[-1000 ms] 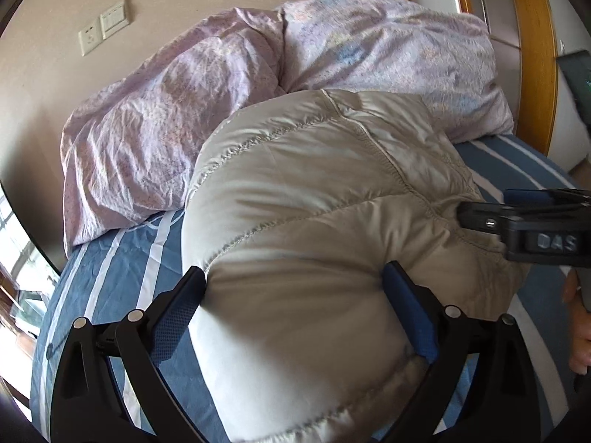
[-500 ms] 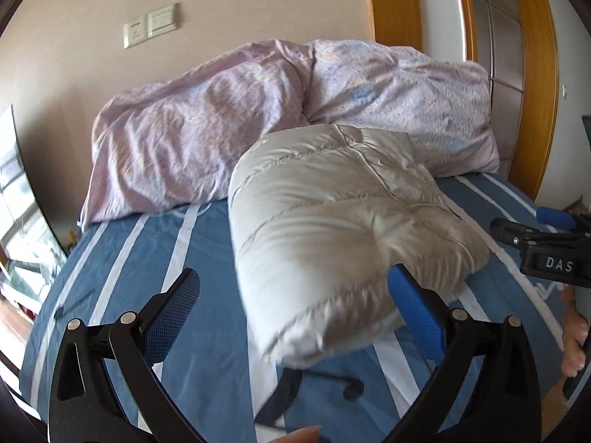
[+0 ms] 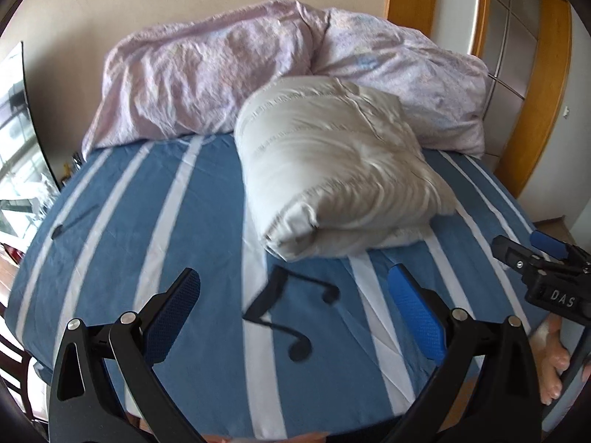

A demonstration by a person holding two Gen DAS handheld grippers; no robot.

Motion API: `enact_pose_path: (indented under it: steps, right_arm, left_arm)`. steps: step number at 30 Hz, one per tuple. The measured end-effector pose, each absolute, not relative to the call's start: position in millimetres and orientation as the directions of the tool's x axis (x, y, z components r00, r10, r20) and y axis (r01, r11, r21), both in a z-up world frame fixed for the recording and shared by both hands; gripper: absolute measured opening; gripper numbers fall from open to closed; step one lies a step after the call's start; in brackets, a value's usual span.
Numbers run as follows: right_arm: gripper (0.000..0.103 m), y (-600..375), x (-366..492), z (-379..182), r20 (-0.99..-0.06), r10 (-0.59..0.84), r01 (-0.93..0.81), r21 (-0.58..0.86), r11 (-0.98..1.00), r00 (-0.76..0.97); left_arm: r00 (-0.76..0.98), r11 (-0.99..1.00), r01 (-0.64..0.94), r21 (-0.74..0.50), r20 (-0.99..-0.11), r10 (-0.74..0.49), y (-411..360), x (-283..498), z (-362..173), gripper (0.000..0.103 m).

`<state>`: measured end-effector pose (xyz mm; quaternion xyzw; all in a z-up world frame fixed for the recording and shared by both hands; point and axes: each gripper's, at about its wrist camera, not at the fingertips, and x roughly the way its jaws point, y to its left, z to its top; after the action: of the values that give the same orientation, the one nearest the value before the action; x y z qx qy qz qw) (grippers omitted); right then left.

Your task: Fold large clothes

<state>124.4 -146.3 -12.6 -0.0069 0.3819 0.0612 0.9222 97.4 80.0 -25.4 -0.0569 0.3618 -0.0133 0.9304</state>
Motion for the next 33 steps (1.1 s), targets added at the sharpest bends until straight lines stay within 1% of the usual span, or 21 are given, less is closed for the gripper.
enact_pose_path:
  steps: [4,9,17,33]
  right_arm:
    - [0.101,-146.5,112.6,-10.5,-0.712,0.100,-0.125,0.018,0.992,0.695]
    - [0.101,-144.3,104.2,-10.3,-0.714,0.077,-0.130,-0.019,0.991,0.696]
    - [0.101,-142.9,96.1,-9.8,-0.727,0.079,-0.142,-0.026,0.989,0.683]
    - [0.101,-147.4,84.2,-12.9,-0.746,0.078,-0.138,-0.018,0.990,0.662]
  left_arm:
    - [0.707,0.985,0.011,-0.170,-0.695,-0.128,76.0,92.3,-27.8,0.102]
    - [0.677,0.980,0.013,-0.197,-0.719,-0.154,73.1,90.1,-30.7,0.102]
    - [0.649,0.981,0.026,-0.191,-0.743,-0.162,65.5,83.4,-30.4,0.102]
    - [0.630,0.982,0.035,-0.187,-0.758,-0.167,58.5,72.7,-29.8,0.102]
